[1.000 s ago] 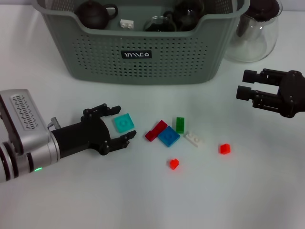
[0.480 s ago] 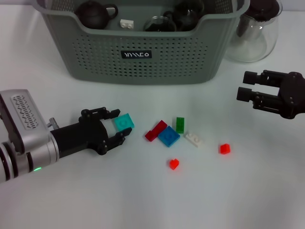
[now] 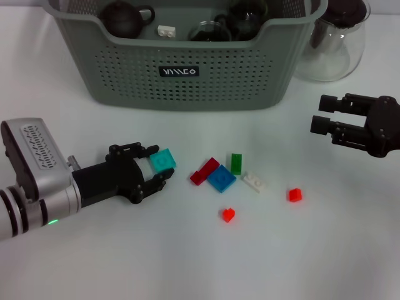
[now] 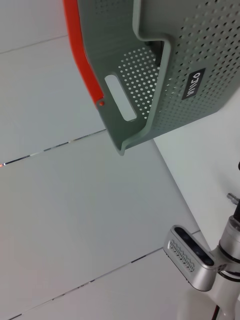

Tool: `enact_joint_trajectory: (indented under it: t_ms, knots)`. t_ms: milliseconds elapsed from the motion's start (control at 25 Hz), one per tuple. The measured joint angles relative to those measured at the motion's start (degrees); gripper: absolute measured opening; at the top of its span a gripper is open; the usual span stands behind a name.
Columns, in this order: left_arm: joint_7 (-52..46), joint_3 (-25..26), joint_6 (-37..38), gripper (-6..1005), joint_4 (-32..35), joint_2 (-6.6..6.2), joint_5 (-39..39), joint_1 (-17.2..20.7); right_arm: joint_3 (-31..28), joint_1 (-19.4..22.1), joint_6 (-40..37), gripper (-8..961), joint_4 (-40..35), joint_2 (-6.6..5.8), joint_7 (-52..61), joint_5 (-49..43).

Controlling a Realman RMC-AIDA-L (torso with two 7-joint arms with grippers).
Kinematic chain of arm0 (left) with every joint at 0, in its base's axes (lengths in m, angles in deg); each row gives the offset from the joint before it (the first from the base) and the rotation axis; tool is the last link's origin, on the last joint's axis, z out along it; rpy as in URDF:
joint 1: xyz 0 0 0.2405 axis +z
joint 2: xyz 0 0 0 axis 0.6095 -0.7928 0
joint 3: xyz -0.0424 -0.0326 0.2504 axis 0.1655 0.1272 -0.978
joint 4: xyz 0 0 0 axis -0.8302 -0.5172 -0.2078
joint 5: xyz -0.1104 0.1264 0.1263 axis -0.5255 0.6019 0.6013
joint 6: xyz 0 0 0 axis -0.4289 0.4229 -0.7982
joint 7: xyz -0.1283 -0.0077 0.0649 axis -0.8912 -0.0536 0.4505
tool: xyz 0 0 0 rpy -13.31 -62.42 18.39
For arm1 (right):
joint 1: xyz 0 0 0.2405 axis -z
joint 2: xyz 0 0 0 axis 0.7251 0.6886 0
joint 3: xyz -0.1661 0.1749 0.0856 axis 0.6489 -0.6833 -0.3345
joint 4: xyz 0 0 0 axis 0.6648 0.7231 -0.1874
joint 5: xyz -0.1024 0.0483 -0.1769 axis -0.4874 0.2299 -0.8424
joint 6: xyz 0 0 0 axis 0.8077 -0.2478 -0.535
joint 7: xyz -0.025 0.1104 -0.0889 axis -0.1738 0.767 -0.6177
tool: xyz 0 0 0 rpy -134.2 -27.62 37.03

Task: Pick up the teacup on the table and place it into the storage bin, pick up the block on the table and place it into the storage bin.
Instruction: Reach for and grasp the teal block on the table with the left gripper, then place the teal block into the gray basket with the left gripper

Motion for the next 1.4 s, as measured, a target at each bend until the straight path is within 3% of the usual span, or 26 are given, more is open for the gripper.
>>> enact_joint_trajectory:
  t_ms: [320, 560, 920, 1040, 1080, 1200, 1280, 1320, 1360, 1400]
  knots:
    - [-1.61, 0.69, 2.16, 501, 1.19, -0.08, 0.12, 0.44, 0.03, 0.06, -0.18, 614, -0.01, -0.05, 0.75, 0.06]
    - [-6.16, 4.58, 13.93, 410, 6.79, -0.46, 0.12, 2.98, -0.01, -0.12, -0.62, 614, -0.18, -0.13, 0.79, 0.18]
    - [-22.19, 6.02, 34.79, 406, 14.96, -2.30, 0.71, 3.62, -0.02, -0.19, -0.70, 614, -0.23, -0.18, 0.79, 0.21]
    - [-33.22, 7.47, 42.86, 406, 20.10, -2.35, -4.02, -0.05, -0.01, -0.15, -0.71, 614, -0.17, -0.18, 0.78, 0.23]
    - [-33.22, 7.47, 42.86, 406, 20.10, -2.35, -4.02, -0.05, -0.01, -0.15, -0.72, 614, -0.14, -0.17, 0.70, 0.23]
    - [-46.05, 7.55, 39.86, 406, 25.44, -3.02, -7.63, -5.55, -0.01, -0.27, -0.68, 614, -0.04, -0.17, 0.38, 0.19]
    - [-55.37, 7.19, 34.77, 406, 27.90, -4.78, -8.11, -10.25, 0.01, -0.39, -0.67, 614, -0.05, -0.16, 0.32, 0.10]
    - [-62.94, 5.88, 30.42, 405, 28.90, -7.16, -7.82, -14.62, 0.04, -0.45, -0.66, 614, -0.16, -0.09, 0.24, 0.04]
    - [-66.93, 4.32, 27.99, 405, 29.02, -8.68, -7.40, -16.80, 0.04, -0.46, -0.66, 614, -0.24, -0.05, 0.19, 0.03]
    - [-66.93, 4.32, 27.99, 405, 29.02, -8.68, -7.40, -16.80, 0.04, -0.46, -0.66, 614, -0.24, -0.05, 0.19, 0.03]
